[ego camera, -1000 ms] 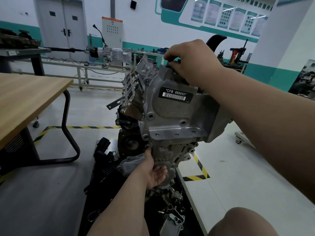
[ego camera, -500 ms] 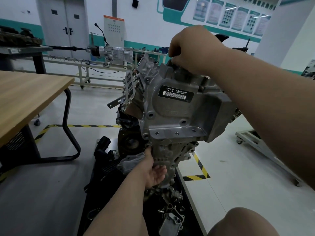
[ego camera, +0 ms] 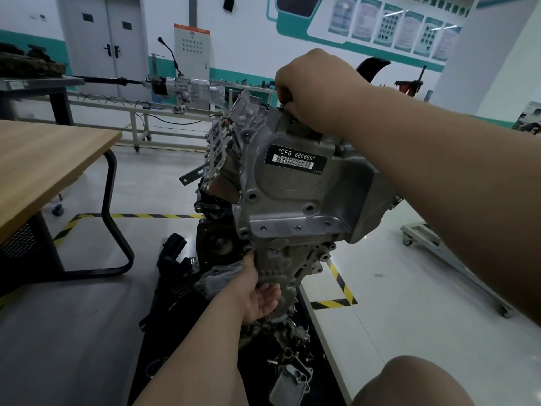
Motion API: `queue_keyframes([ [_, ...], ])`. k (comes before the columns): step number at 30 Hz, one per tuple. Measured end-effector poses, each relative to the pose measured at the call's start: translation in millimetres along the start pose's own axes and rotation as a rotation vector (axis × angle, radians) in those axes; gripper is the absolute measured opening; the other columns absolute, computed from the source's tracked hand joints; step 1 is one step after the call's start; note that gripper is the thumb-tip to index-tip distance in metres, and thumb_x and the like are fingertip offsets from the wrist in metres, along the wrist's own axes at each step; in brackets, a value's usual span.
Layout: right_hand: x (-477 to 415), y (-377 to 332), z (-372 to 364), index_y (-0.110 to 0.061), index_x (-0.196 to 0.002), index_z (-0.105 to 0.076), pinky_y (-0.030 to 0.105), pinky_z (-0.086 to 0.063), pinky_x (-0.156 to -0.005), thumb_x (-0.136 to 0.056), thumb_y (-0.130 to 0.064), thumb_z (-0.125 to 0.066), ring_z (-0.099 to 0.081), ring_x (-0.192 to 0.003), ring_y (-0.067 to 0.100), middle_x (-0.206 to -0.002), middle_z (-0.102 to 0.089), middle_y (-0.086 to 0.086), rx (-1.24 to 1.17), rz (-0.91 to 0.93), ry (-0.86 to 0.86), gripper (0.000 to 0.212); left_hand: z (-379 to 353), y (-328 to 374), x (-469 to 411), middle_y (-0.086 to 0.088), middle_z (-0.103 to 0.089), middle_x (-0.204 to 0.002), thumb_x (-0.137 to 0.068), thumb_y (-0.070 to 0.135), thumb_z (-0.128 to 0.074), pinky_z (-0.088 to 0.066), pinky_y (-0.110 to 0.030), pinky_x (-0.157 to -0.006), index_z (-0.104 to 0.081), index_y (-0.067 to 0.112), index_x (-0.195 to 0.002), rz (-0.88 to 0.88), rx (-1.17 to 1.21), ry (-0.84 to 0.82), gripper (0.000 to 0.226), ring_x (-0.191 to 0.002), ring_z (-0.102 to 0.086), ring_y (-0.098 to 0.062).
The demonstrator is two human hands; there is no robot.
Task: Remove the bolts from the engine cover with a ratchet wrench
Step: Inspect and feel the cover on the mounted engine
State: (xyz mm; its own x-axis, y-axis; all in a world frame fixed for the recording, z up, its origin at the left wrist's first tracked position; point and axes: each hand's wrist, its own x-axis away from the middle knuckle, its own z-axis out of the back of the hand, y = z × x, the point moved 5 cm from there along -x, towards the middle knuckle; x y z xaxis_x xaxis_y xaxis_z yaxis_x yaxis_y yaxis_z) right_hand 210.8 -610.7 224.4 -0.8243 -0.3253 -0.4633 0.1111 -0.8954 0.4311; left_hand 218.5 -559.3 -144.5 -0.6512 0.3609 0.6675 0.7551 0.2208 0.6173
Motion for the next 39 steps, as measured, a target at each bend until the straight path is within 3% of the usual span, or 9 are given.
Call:
queue_keyframes([
  [8, -0.8, 0.0, -4.5, -0.006, -0.105, -0.065, 0.039, -0.044, -0.079, -0.092, -0.004, -0.050, -0.056, -0.102, 0.037, -0.112, -0.058, 0.015, -0.025, -0.021, 0.044, 0.020, -0.1, -0.4, 1.8, -0.007, -0.067, -0.065, -0.075, 0.083, -0.042, -0.051, -0.024, -0.043, -0.055, 0.004, -0.083, 0.009, -0.005, -0.001, 0.080, -0.048, -0.065, -0.019],
  [13, 0.8, -0.4, -8.8, -0.011, -0.105, -0.064, 0.037, -0.029, -0.080, -0.092, -0.008, -0.056, -0.051, -0.107, 0.034, -0.113, -0.055, 0.012, 0.061, -0.081, 0.165, 0.017, -0.5, -0.4, 3.3, -0.006, -0.067, -0.064, -0.074, 0.084, -0.041, -0.051, -0.024, -0.043, -0.056, 0.005, -0.084, 0.015, -0.005, -0.009, 0.081, -0.047, -0.065, -0.018],
  [18, 3.7, -0.4, -9.7, -0.010, -0.109, -0.061, 0.043, -0.035, -0.093, -0.092, -0.009, -0.057, -0.051, -0.109, 0.035, -0.115, -0.057, 0.013, 0.101, -0.118, 0.207, 0.018, 0.4, -0.8, 4.1, -0.007, -0.068, -0.065, -0.074, 0.084, -0.042, -0.051, -0.024, -0.043, -0.054, 0.005, -0.086, 0.015, -0.004, -0.002, 0.080, -0.047, -0.065, -0.019],
  [24, 4.1, -3.7, -7.4, -0.008, -0.104, -0.061, 0.043, -0.034, -0.092, -0.091, -0.007, -0.053, -0.050, -0.108, 0.035, -0.108, -0.055, 0.013, 0.136, -0.079, 0.139, 0.015, 0.5, -1.5, 5.1, -0.007, -0.068, -0.069, -0.075, 0.083, -0.042, -0.050, -0.024, -0.043, -0.054, 0.005, -0.089, 0.022, -0.006, 0.002, 0.080, -0.049, -0.065, -0.019],
  [26, 4.3, -3.8, -4.1, -0.012, -0.093, -0.055, 0.042, -0.034, -0.088, -0.090, -0.006, -0.053, -0.050, -0.100, 0.033, -0.095, -0.047, 0.011, 0.124, -0.075, 0.120, 0.006, 0.3, -1.9, 5.0, -0.007, -0.067, -0.070, -0.075, 0.083, -0.041, -0.050, -0.023, -0.043, -0.054, 0.005, -0.087, 0.021, -0.003, -0.006, 0.081, -0.053, -0.065, -0.018],
  [28, 3.7, -2.4, -2.0, -0.014, -0.088, -0.047, 0.039, -0.029, -0.082, -0.089, -0.005, -0.053, -0.043, -0.088, 0.030, -0.091, -0.041, 0.009, 0.098, -0.081, 0.096, 0.011, 0.1, -2.2, 5.2, -0.007, -0.067, -0.072, -0.075, 0.084, -0.040, -0.050, -0.023, -0.043, -0.053, 0.005, -0.087, 0.023, -0.001, -0.014, 0.081, -0.055, -0.064, -0.018],
  [31, 2.4, -0.7, -3.2, -0.014, -0.090, -0.047, 0.037, -0.026, -0.078, -0.092, -0.007, -0.055, -0.039, -0.084, 0.027, -0.092, -0.042, 0.009, 0.063, -0.095, 0.084, 0.011, 0.4, -2.1, 5.1, -0.007, -0.067, -0.070, -0.075, 0.083, -0.040, -0.050, -0.023, -0.043, -0.054, 0.004, -0.087, 0.025, -0.002, -0.011, 0.081, -0.053, -0.064, -0.018],
  [36, 2.3, -0.2, -7.8, -0.010, -0.100, -0.058, 0.036, -0.026, -0.078, -0.092, -0.007, -0.057, -0.055, -0.097, 0.034, -0.105, -0.055, 0.013, 0.050, -0.108, 0.128, 0.008, -1.2, -1.1, 4.3, -0.007, -0.066, -0.067, -0.075, 0.084, -0.041, -0.050, -0.023, -0.043, -0.053, 0.005, -0.085, 0.007, 0.001, 0.008, 0.081, -0.051, -0.063, -0.017],
  [39, 4.3, -2.1, -6.4, -0.014, -0.085, -0.047, 0.036, -0.023, -0.078, -0.092, -0.006, -0.055, -0.047, -0.082, 0.031, -0.088, -0.043, 0.007, 0.080, -0.113, 0.164, 0.013, -3.0, -0.7, 2.8, -0.006, -0.065, -0.063, -0.074, 0.084, -0.041, -0.049, -0.022, -0.041, -0.054, 0.005, -0.081, -0.010, 0.007, 0.026, 0.080, -0.046, -0.062, -0.016],
])
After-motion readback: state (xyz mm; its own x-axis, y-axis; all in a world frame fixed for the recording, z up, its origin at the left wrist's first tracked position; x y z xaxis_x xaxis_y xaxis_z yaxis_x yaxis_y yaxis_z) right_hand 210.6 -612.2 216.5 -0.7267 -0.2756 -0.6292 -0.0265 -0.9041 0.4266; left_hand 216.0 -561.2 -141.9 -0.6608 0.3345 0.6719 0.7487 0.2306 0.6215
